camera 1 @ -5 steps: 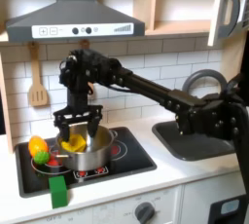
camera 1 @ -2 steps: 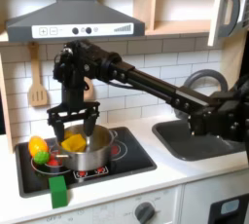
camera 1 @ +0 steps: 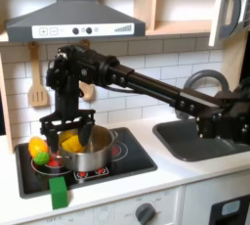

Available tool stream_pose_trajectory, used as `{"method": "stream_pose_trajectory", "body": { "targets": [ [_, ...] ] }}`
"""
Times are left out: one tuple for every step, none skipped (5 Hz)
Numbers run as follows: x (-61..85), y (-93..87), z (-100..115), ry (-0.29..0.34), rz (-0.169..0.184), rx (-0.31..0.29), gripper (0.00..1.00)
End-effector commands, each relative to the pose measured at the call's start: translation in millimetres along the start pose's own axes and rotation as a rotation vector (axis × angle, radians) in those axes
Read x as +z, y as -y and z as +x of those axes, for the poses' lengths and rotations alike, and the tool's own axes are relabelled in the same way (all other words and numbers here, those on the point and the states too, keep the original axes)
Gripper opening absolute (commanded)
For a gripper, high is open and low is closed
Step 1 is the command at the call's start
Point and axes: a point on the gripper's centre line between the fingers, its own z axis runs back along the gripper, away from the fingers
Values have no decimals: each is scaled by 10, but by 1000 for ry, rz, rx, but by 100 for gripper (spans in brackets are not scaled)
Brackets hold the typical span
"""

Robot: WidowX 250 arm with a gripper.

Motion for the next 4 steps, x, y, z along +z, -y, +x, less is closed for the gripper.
{"method": "stream_pose_trajectory", "body": {
  "targets": [
    [-74, -146, -164, -38, 19, 14, 100],
    [-150, -203, -217, -60, 11, 25, 100],
    [-186, -222, -255, -76, 15, 22, 100],
    [-234, -247, -302, -95, 22, 20, 100]
  ]
}}
